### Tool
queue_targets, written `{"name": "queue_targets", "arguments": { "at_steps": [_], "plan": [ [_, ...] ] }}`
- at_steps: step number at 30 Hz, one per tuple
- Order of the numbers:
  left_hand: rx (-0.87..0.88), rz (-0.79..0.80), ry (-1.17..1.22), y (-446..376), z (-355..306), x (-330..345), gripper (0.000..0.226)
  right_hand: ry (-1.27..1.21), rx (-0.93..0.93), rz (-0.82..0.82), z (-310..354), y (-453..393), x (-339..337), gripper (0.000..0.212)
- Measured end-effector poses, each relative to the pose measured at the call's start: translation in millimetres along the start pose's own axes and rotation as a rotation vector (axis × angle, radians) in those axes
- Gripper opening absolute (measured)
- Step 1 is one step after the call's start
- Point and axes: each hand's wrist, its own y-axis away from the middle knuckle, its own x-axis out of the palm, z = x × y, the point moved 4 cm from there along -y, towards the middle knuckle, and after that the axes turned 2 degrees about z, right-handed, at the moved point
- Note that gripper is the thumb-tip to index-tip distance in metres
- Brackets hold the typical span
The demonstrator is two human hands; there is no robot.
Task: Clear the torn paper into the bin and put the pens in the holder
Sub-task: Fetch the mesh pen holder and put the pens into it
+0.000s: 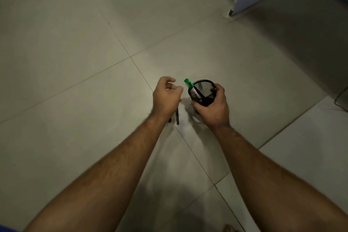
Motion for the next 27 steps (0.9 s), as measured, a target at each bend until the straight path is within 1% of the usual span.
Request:
{"name": "queue_targets", "arguments": {
  "at_steps": [1, 2, 3, 5, 6, 8, 10, 12, 14, 16, 18, 20, 22, 23, 25, 27],
  "plan": [
    [-0.055, -0.053, 0.028, 3, 13, -4, 0.017, -0.004, 0.010, -0.008, -2, 1, -3, 0.080],
    [-0.080, -0.077, -0.080, 5, 27, -7, 0.014, -0.004, 0.023, -0.012, -6, 2, -6, 0.080],
    [-0.092, -0.061, -0.256, 6, 40, -7, 0.012, -0.004, 0.033, -0.014, -8, 3, -8, 0.079],
    [-0.110, 0.013, -0.587, 12, 60, 0, 0.018, 0.003, 0.041, -0.017, -13, 7, -12, 0.077],
    [-0.106, 0.043, -0.700, 14, 66, 5, 0.023, 0.005, 0.044, -0.020, -15, 8, -13, 0.077],
    [-0.072, 0.052, -0.892, 17, 68, 17, 0.031, 0.007, 0.047, -0.018, -17, 11, -14, 0.077],
    [-0.061, 0.032, -0.986, 15, 63, 26, 0.029, 0.009, 0.049, -0.005, -18, 12, -12, 0.077],
    [-0.102, 0.008, -0.993, 10, 59, 29, 0.026, 0.015, 0.047, 0.007, -18, 13, -9, 0.079],
    [-0.148, -0.003, -0.956, 4, 57, 28, 0.026, 0.010, 0.049, 0.008, -17, 13, -7, 0.080],
    [-0.197, -0.042, -0.828, -1, 55, 20, 0.027, 0.007, 0.054, 0.006, -18, 13, -5, 0.079],
    [-0.246, -0.081, -0.634, -5, 53, 10, 0.026, 0.008, 0.062, -0.009, -19, 12, -4, 0.080],
    [-0.265, -0.104, -0.313, -6, 47, 3, 0.018, 0.001, 0.077, -0.032, -18, 11, -5, 0.081],
    [-0.221, -0.085, -0.052, -5, 31, 2, 0.013, -0.003, 0.086, -0.049, -16, 8, -5, 0.080],
    [-0.177, -0.068, 0.010, -3, 20, 3, 0.012, -0.005, 0.087, -0.049, -15, 8, -5, 0.079],
    [-0.091, -0.021, 0.064, -2, -3, 8, 0.010, -0.003, 0.084, -0.048, -12, 6, -4, 0.080],
    [-0.026, 0.025, 0.029, -1, -15, 17, 0.004, -0.008, 0.075, -0.046, -10, 5, -2, 0.082]
  ]
}}
